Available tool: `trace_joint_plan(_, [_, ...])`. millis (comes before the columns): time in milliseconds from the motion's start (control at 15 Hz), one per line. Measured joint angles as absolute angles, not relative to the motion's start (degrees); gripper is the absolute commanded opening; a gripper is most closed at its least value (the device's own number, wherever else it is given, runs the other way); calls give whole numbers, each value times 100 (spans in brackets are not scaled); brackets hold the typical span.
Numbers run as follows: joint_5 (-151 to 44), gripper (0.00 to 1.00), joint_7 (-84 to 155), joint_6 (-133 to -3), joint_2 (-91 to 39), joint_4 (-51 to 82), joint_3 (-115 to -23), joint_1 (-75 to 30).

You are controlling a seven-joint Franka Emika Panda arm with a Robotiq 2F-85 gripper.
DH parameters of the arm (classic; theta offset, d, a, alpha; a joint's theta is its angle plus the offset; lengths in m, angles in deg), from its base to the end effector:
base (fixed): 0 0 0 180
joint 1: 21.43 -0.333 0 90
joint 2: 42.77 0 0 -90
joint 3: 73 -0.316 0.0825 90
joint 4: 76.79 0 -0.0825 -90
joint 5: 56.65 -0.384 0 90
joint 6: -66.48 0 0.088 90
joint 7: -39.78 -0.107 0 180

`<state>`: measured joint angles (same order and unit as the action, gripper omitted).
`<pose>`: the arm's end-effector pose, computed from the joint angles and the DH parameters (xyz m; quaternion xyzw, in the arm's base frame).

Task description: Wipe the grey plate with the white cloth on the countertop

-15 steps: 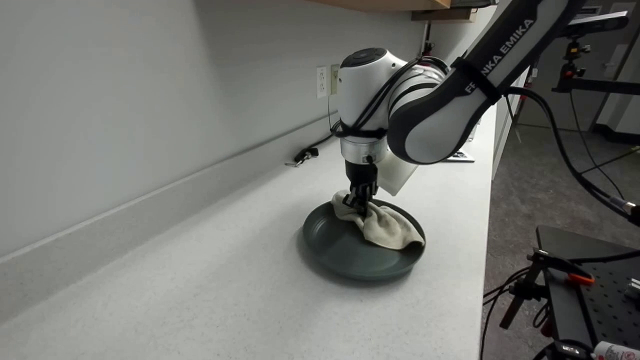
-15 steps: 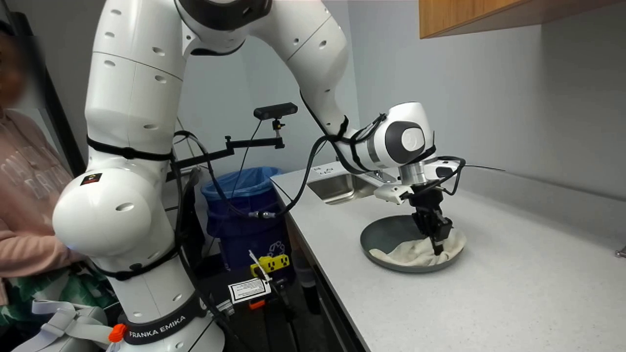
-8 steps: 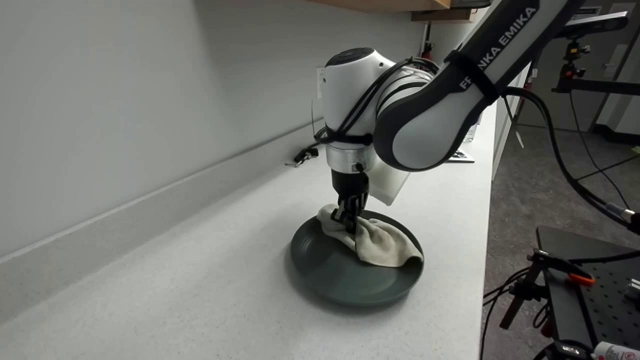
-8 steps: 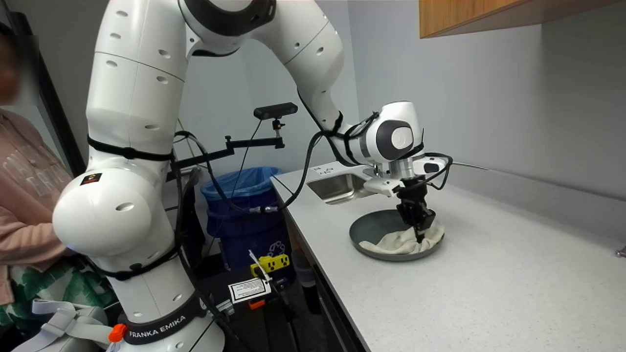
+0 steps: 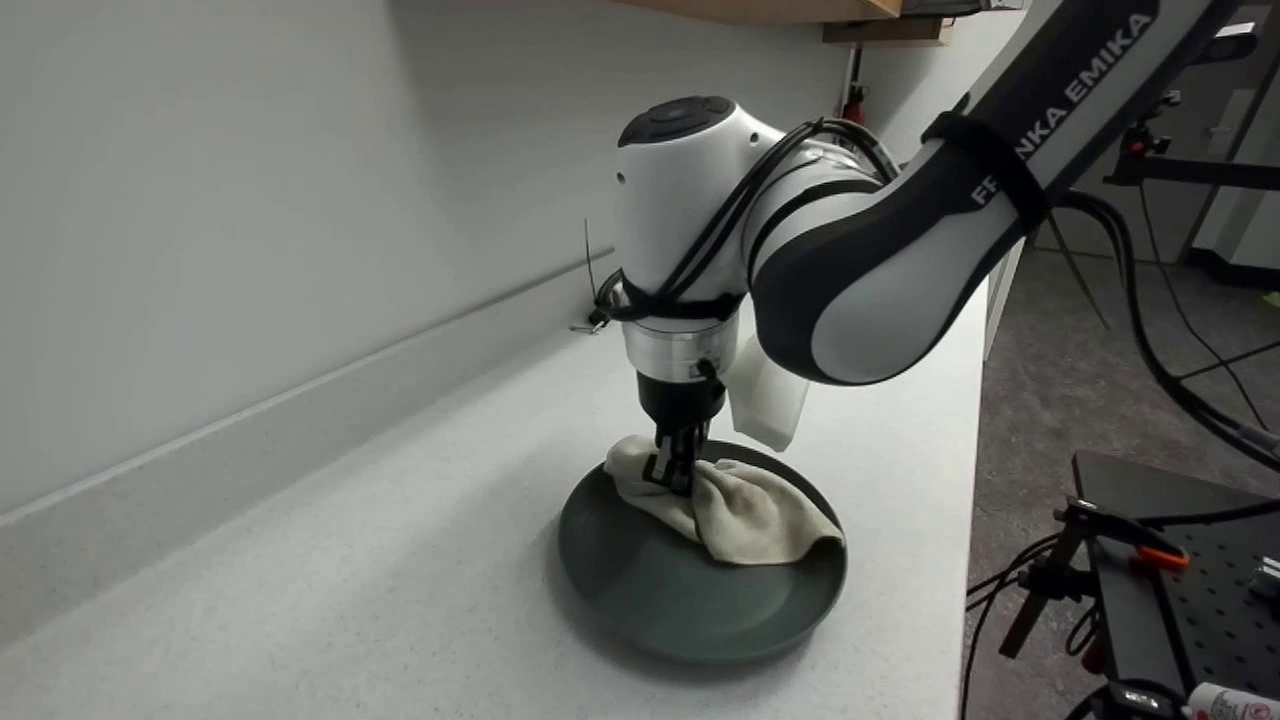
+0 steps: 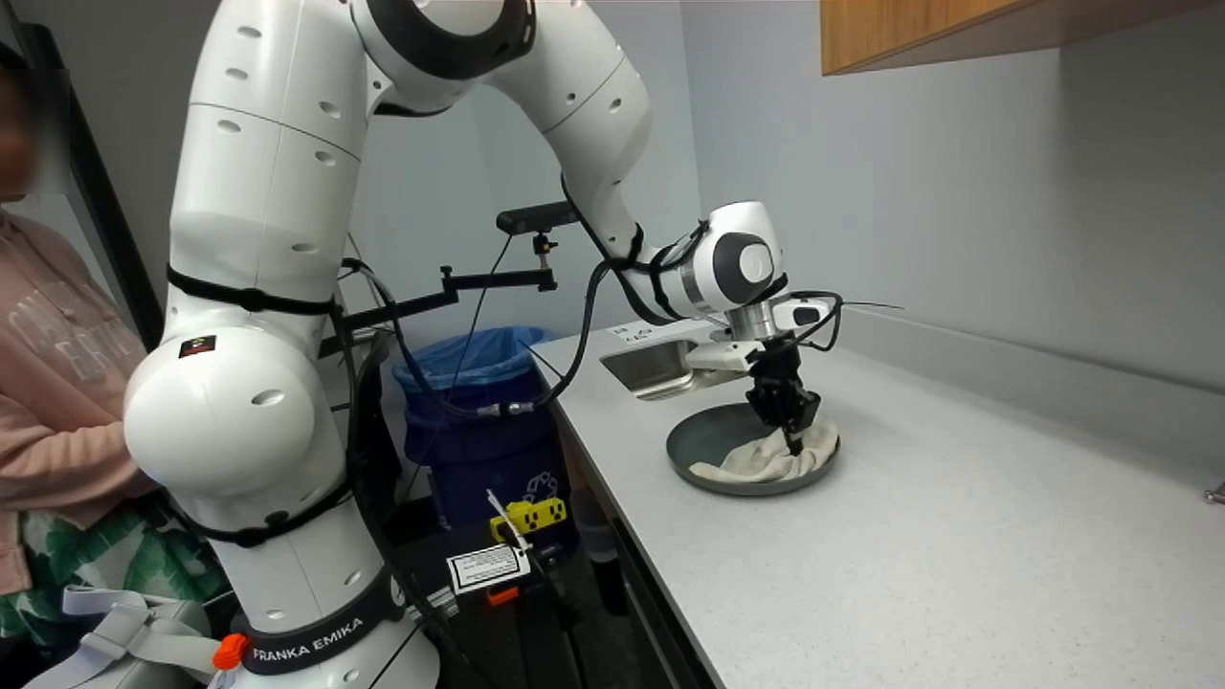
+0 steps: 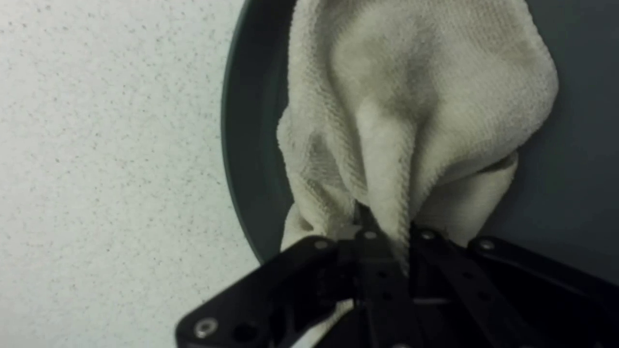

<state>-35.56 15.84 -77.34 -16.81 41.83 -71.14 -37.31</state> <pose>0.5702 0.1454 0.2075 0.9914 0.0645 0.0302 0.1102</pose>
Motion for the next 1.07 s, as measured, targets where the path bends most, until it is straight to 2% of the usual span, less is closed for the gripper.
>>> trace_joint_plan(1067, [-3691, 2, 2251, -7530, -1872, 4058, -7503, -3790])
